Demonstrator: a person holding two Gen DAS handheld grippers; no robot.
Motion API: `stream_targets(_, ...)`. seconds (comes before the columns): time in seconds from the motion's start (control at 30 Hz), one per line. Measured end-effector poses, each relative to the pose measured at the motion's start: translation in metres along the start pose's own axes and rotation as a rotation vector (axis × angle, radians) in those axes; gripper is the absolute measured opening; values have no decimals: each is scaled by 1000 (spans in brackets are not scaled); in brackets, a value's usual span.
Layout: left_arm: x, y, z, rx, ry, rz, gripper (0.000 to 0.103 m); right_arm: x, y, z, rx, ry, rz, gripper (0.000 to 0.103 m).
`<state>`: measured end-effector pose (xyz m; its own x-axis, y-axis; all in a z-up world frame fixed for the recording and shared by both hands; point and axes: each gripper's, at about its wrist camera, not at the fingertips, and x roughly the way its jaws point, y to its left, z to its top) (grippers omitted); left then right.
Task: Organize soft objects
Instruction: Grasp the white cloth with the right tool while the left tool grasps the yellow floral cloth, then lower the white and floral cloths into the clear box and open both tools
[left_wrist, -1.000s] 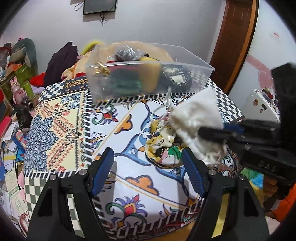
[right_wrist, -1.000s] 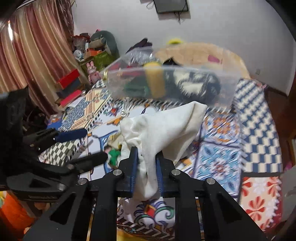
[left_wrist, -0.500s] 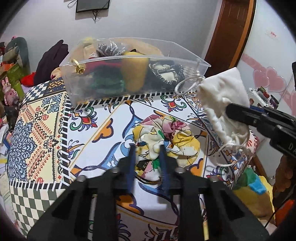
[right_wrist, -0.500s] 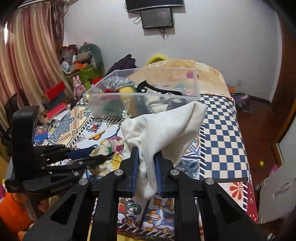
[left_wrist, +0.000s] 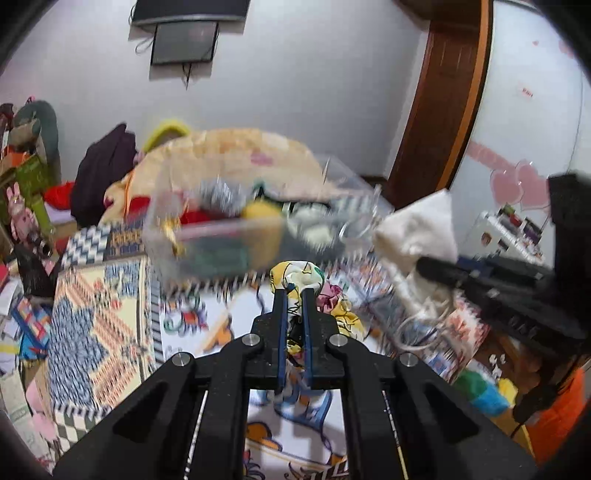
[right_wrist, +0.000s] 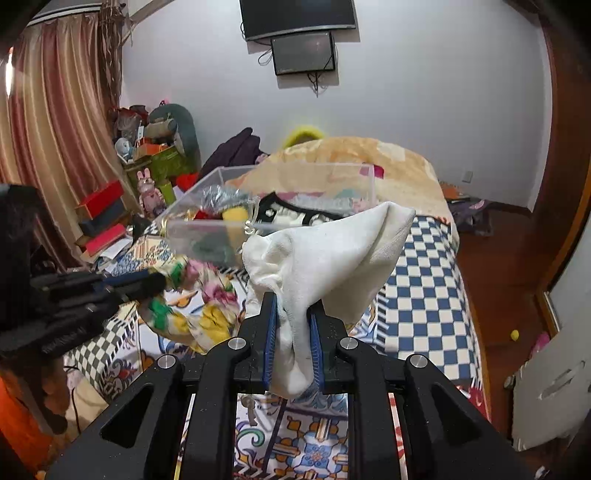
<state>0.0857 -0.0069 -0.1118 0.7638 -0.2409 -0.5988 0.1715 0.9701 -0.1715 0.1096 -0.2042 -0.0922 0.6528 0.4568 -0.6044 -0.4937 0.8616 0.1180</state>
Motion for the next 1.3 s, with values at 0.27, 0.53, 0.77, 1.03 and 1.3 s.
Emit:
stream_targets(0.27,-17,-6,51,28,-146,34,6,1,-1,14,-1,-36,-11,15)
stream_targets(0.53,-19,-5,89,41,-260,81,6,5,-3,42,-4,-104,-17,15)
stream_targets(0.77,12,4,102,14,-250,99,6,18,-3,68,-8,-147,-23,15)
stream_targets(1.03,58,26,97,-36,-158,136,6,60,-7,81,5,-87,-34,15)
stream_targets(1.3,94,45,86,-86,-63,141,6,91,-6,74,-2,1,-40,15)
